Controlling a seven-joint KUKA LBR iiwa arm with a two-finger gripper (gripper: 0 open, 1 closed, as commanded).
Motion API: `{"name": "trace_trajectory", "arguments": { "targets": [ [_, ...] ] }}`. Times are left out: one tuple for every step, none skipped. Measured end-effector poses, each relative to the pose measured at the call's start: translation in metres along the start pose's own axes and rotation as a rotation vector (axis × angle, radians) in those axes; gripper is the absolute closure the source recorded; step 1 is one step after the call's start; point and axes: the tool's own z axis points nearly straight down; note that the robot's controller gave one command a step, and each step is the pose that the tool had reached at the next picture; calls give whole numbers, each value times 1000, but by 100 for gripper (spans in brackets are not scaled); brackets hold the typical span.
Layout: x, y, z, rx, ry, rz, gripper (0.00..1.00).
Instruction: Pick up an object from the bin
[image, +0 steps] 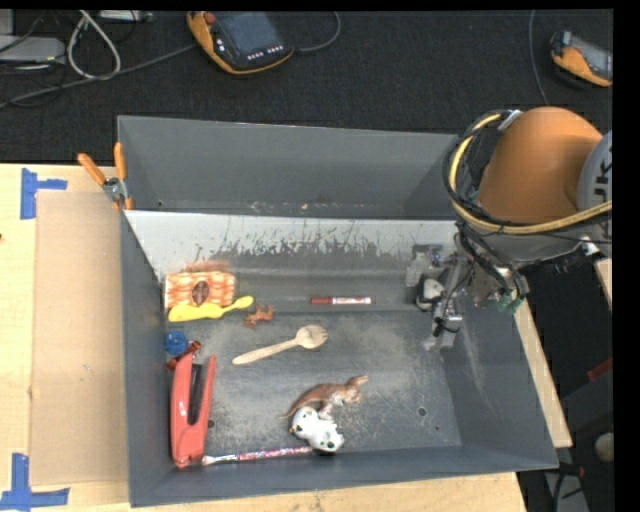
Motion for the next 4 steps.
{"name": "trace_trajectory", "arguments": {
  "targets": [
    [-2, 0, -4, 1, -8, -2, 0],
    [31, 31, 58, 1, -9, 11, 0],
    [44, 53, 85, 3, -11, -115, 0],
    [77, 81, 129, 1, -7, -187, 0]
  ]
}}
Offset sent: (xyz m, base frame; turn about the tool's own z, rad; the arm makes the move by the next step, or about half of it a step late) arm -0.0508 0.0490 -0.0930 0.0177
